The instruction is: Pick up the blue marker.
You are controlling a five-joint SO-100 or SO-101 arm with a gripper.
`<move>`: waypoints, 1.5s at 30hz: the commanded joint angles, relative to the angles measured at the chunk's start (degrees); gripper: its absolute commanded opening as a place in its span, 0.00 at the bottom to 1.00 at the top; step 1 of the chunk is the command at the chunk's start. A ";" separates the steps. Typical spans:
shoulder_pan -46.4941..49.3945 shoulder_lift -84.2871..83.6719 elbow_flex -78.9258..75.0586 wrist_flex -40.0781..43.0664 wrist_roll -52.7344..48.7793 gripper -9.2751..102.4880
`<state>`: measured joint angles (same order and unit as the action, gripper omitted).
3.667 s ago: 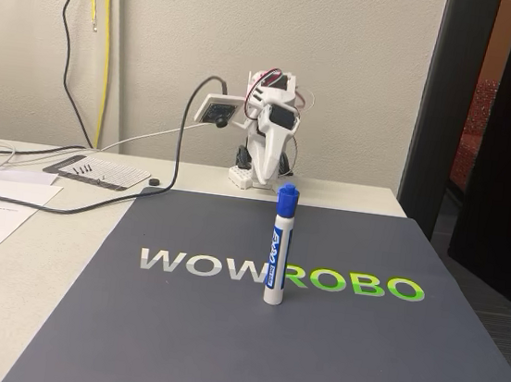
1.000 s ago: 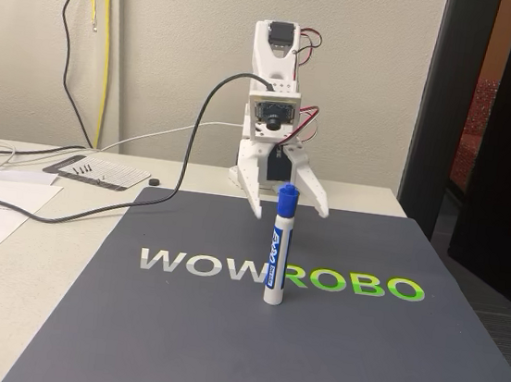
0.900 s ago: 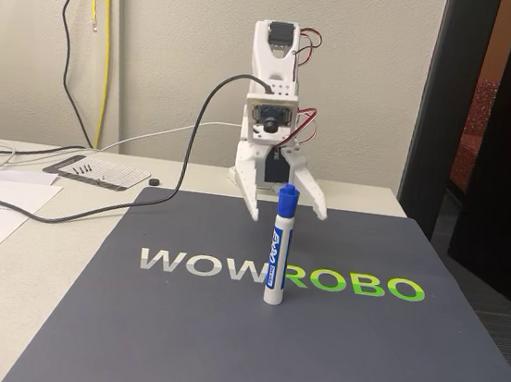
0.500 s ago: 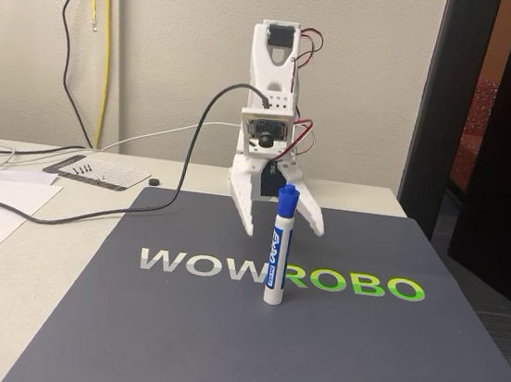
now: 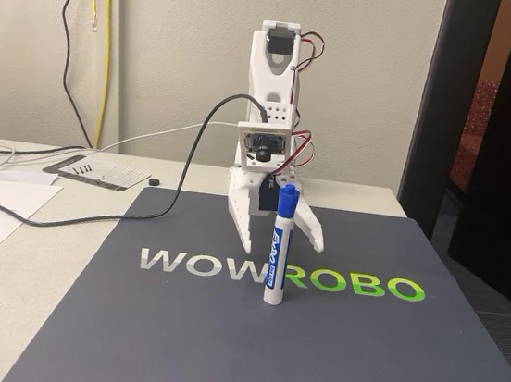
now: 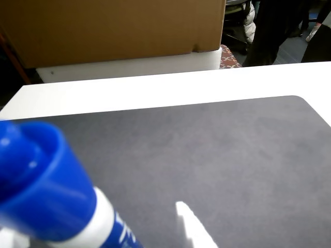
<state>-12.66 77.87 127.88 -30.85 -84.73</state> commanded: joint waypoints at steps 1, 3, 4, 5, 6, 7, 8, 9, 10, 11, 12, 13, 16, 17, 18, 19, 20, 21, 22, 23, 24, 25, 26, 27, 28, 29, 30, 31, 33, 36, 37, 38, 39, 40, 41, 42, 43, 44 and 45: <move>-0.70 0.62 -2.37 0.44 0.79 0.39; -0.97 0.62 -2.46 0.70 0.97 0.38; -1.14 0.53 -2.55 1.05 1.05 0.37; -1.32 0.53 -2.64 1.41 1.05 0.37; -1.49 0.53 -2.72 1.76 1.23 0.37; -1.67 0.44 -2.81 1.93 1.32 0.37; -1.85 0.26 -2.99 1.93 1.32 0.37; -2.02 0.00 -3.16 1.93 1.41 0.37; -2.11 -0.26 -3.43 1.93 1.49 0.37; -2.29 -0.53 -3.69 1.93 1.58 0.36; -2.46 -0.70 -4.04 2.02 1.76 0.36; -2.55 -0.79 -4.31 2.29 1.93 0.35; -2.90 -0.97 -4.75 2.99 2.11 0.33; -2.90 -0.97 -4.83 3.16 2.11 0.31; -2.90 -0.97 -4.83 3.16 2.20 0.31; -2.99 -0.97 -4.83 3.16 2.20 0.30; -2.99 -0.97 -4.92 3.16 2.29 0.28; -2.99 -0.97 -4.92 3.16 2.29 0.26; -3.08 -0.97 -4.92 3.16 2.29 0.25; -3.08 -0.97 -4.92 3.16 2.29 0.23; -3.08 -0.97 -4.92 3.25 2.29 0.22; -3.08 -0.97 -4.92 3.34 2.29 0.21; -3.08 -1.05 -4.92 3.43 2.29 0.20; -3.08 -1.05 -4.92 3.43 2.29 0.19; -3.08 -1.14 -4.92 3.52 2.29 0.18; -3.08 -1.14 -4.92 3.60 2.29 0.17; -3.16 -1.14 -4.92 3.60 2.29 0.16; -3.16 -1.14 -4.92 3.69 2.29 0.14; -3.25 -1.05 -4.75 3.69 2.29 0.11; -3.52 -0.88 -4.39 3.69 2.55 0.08; -3.52 -0.88 -4.39 3.69 2.64 0.08; -3.52 -0.88 -4.31 3.69 2.72 0.08; -3.52 -0.79 -4.31 3.69 2.81 0.08; -3.52 -0.70 -4.22 3.78 2.99 0.08; -3.52 -0.44 -4.13 3.96 3.16 0.08; -3.52 0.09 -4.04 4.48 3.34 0.08; -3.52 0.97 -3.96 5.62 3.60 0.08; -3.52 2.20 -3.96 7.29 3.96 0.08; -3.43 3.96 -4.04 9.84 4.39 0.08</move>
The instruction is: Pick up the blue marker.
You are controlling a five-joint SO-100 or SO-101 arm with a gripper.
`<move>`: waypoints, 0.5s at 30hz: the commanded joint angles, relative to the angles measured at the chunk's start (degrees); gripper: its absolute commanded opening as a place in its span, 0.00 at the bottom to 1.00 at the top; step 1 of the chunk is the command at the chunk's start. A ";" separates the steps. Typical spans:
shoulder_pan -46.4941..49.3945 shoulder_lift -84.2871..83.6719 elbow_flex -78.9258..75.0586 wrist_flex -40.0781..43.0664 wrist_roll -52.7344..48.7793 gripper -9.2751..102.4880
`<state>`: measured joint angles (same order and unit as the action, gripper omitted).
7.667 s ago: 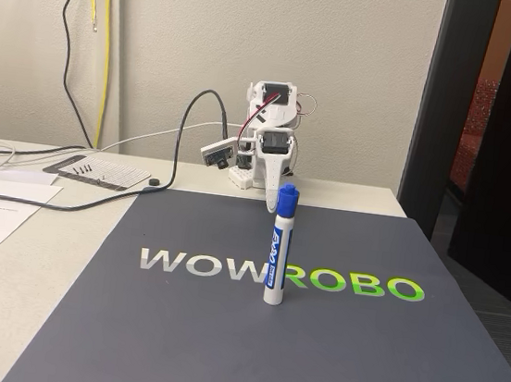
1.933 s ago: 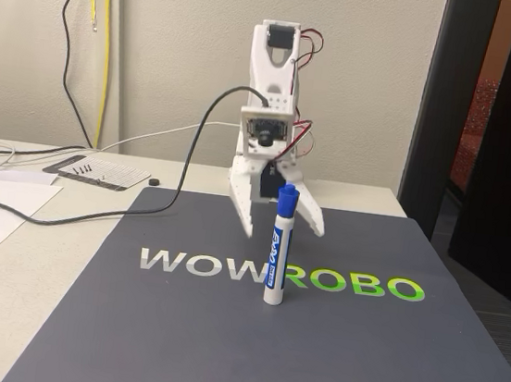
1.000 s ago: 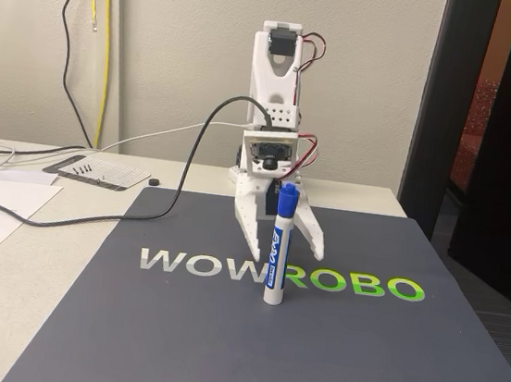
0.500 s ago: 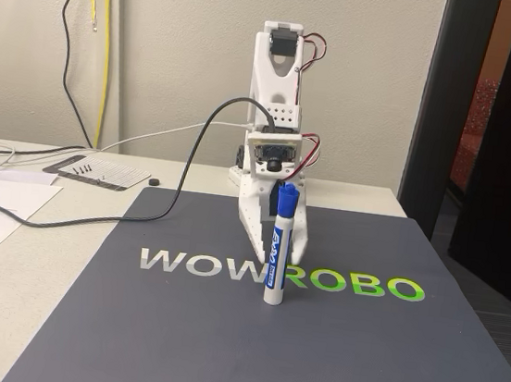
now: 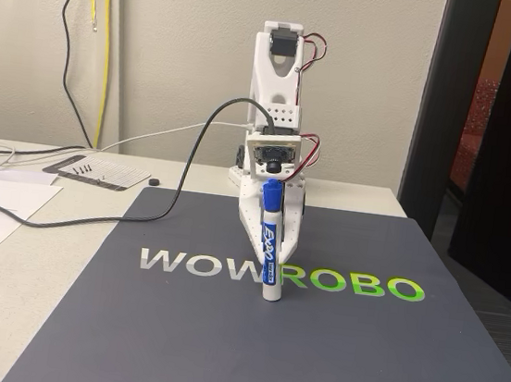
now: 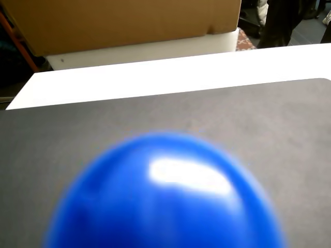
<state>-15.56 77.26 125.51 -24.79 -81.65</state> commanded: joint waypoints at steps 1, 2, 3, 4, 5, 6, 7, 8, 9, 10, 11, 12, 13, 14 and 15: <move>-0.44 6.50 -1.93 6.94 1.76 0.08; -0.35 8.61 -2.20 10.20 2.02 0.08; -0.26 10.90 -2.46 13.27 2.37 0.08; -0.09 13.18 -2.64 16.17 2.81 0.08; 0.09 15.56 -2.81 19.25 3.25 0.08; 0.26 18.02 -3.16 22.68 3.69 0.08; 0.44 20.30 -3.78 26.28 4.22 0.08; 0.53 22.50 -4.31 29.44 4.48 0.08; 0.70 24.35 -4.83 32.08 4.83 0.08; 0.70 26.02 -5.27 34.37 5.36 0.08; 0.70 27.60 -5.71 36.91 5.71 0.08; 0.79 29.09 -6.06 39.11 5.98 0.08; 0.79 30.76 -6.24 40.87 6.50 0.08; 0.79 32.34 -6.24 42.36 7.03 0.08; 0.79 33.75 -6.24 43.86 7.47 0.08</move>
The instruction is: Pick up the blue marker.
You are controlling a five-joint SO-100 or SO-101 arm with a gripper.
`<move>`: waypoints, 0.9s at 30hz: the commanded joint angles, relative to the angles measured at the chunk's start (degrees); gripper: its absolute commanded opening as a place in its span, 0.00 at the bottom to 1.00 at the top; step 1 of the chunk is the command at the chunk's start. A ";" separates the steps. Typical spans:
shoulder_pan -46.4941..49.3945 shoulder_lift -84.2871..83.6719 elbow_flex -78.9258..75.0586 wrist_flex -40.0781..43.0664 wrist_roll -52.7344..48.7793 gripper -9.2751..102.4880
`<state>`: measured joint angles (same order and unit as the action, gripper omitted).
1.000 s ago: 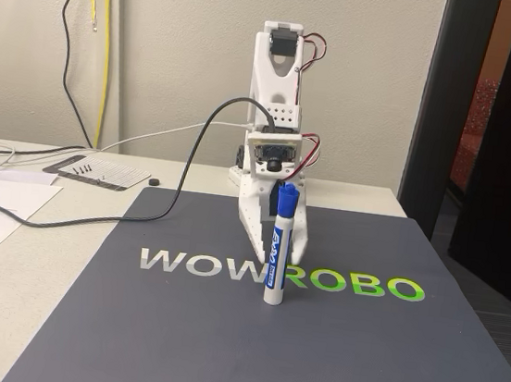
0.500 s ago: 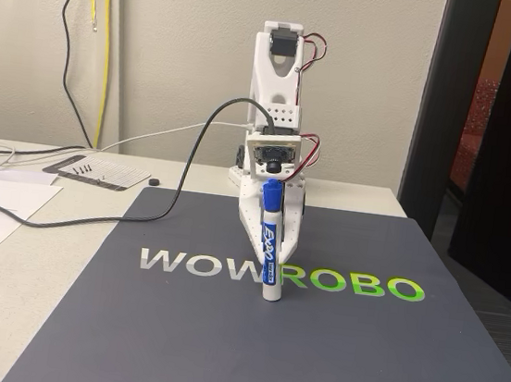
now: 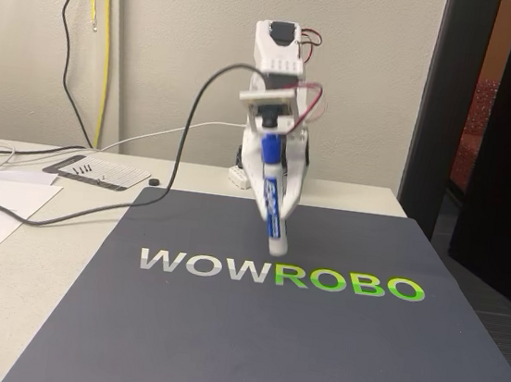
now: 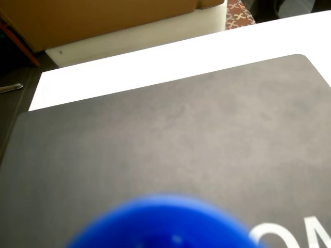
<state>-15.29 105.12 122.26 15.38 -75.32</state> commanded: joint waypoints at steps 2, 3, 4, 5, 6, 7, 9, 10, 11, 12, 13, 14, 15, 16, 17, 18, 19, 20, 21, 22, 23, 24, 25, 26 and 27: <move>0.53 8.96 -3.16 7.12 1.93 0.08; 0.53 10.46 -3.25 8.70 2.37 0.08; 0.53 12.04 -3.25 10.37 2.81 0.08; 0.62 13.71 -3.25 12.22 3.52 0.08; 0.70 15.38 -3.25 14.15 4.57 0.08; 0.97 17.14 -3.25 16.17 5.54 0.08; 1.49 20.57 -3.25 20.21 8.35 0.08; 1.76 22.41 -3.16 21.97 9.93 0.08; 2.02 24.26 -2.99 23.82 11.60 0.08; 2.29 25.84 -2.90 25.58 13.27 0.08; 2.46 27.42 -2.81 27.25 15.12 0.08; 2.55 28.92 -2.81 28.83 16.96 0.08; 2.55 30.32 -2.90 30.50 18.81 0.08; 2.55 31.55 -3.16 32.43 20.74 0.08; 2.55 32.96 -3.25 34.01 23.29 0.08; 2.37 34.28 -3.25 35.77 25.49 0.08; 2.20 35.51 -3.25 37.44 27.51 0.08; 2.02 36.74 -3.25 39.20 30.06 0.08; 1.85 37.88 -3.25 40.87 32.17 0.08; 1.49 38.94 -3.25 42.19 34.45 0.08; 1.32 39.99 -3.25 43.51 37.00 0.08; 0.97 41.04 -2.90 44.47 39.11 0.08; 0.62 42.10 -2.72 45.44 41.13 0.08; 0.18 42.71 -2.72 46.67 43.07 0.08; -0.18 43.33 -2.64 47.64 45.26 0.08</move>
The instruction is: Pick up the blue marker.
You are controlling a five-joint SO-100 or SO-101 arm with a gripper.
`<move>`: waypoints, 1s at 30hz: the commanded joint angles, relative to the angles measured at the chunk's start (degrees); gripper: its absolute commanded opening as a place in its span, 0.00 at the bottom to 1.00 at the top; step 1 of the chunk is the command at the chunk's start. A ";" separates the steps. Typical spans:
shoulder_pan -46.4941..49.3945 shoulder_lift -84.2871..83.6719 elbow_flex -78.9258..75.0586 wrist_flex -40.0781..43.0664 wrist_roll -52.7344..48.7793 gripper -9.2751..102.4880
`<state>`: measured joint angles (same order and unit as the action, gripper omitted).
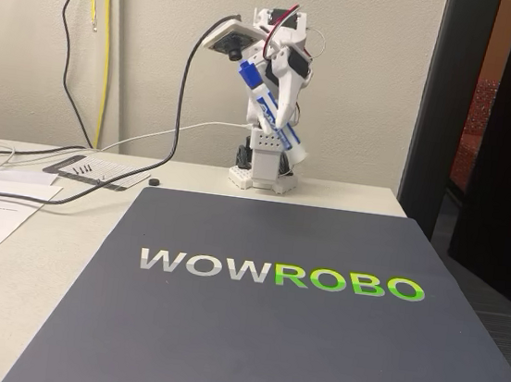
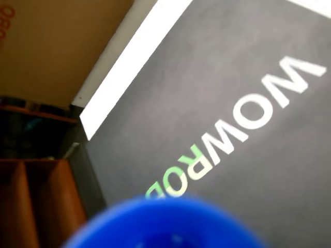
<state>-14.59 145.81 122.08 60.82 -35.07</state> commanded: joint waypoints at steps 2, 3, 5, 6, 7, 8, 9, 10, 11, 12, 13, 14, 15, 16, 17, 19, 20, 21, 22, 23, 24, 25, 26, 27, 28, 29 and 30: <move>-1.58 3.60 -2.29 3.52 9.40 0.08; -2.02 4.13 -1.93 3.78 11.34 0.08; -3.08 5.36 -0.70 3.78 14.50 0.08; -3.69 6.06 0.26 3.69 16.26 0.08; -4.22 6.94 1.32 3.52 18.37 0.08; -4.57 7.73 2.46 3.52 20.74 0.08; -4.83 8.70 3.87 3.52 23.29 0.08; -5.01 10.20 5.62 3.25 25.84 0.08; -5.19 11.87 7.73 2.81 27.42 0.08; -5.45 14.06 10.02 2.46 28.92 0.08; -5.63 16.70 12.57 1.85 29.44 0.08; -5.63 19.34 15.12 1.58 29.44 0.08; -5.63 21.97 17.49 1.58 29.44 0.08; -5.63 24.52 19.86 1.49 29.53 0.08; -5.54 26.98 22.32 1.23 29.88 0.08; -5.19 31.82 26.89 0.97 30.06 0.08; -5.01 34.28 29.18 0.97 30.06 0.08; -4.57 36.91 31.38 1.05 30.06 0.08; -4.13 39.81 33.66 1.32 30.50 0.08; -3.87 42.98 35.77 1.85 30.50 0.08; -3.43 45.97 37.79 2.46 30.94 0.08; -2.81 46.05 38.41 2.90 32.08 0.08; -2.20 46.05 38.85 3.25 33.40 0.08; -1.93 46.05 39.29 3.25 34.45 0.08; -1.67 46.05 39.73 3.08 35.24 0.08; -1.58 46.05 40.17 2.90 35.77 0.08; -1.58 46.05 40.87 2.55 36.12 0.08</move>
<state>-16.88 188.35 162.51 63.90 -0.26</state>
